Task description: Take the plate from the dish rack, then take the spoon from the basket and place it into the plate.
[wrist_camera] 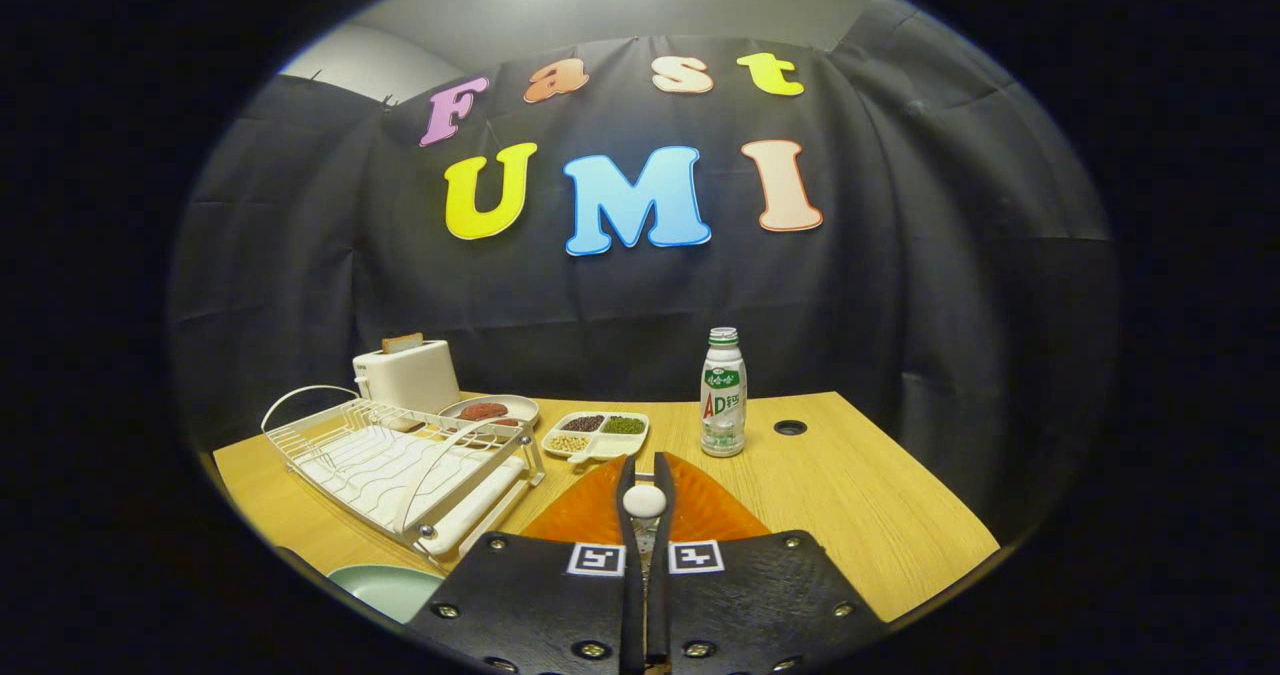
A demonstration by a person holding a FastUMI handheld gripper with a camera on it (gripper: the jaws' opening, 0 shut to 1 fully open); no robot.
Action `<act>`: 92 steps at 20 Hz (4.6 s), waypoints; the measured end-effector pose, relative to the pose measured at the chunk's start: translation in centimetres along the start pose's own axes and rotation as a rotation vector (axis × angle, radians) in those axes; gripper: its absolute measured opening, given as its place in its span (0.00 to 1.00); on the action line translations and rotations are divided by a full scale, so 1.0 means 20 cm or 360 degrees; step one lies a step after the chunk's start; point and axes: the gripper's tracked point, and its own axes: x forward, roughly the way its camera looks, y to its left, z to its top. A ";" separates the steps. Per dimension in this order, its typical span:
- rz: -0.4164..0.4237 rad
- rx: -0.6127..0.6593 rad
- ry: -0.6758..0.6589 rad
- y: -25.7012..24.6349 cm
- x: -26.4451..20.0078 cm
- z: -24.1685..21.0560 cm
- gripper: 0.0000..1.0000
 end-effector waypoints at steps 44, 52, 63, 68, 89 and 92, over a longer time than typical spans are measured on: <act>0.0567 -0.0026 0.0514 0.67 -0.61 0.07 0.01; 0.0754 -0.0094 0.0635 0.89 -0.58 -0.11 0.01; 0.0769 -0.0220 0.0730 0.99 -0.55 -0.22 0.05; 0.0756 -0.0179 0.0665 0.97 -0.52 -0.15 0.14; -0.0068 -0.0018 -0.0241 0.06 -0.54 1.02 0.95; -0.0105 0.0005 -0.0210 -0.01 -0.55 0.98 0.95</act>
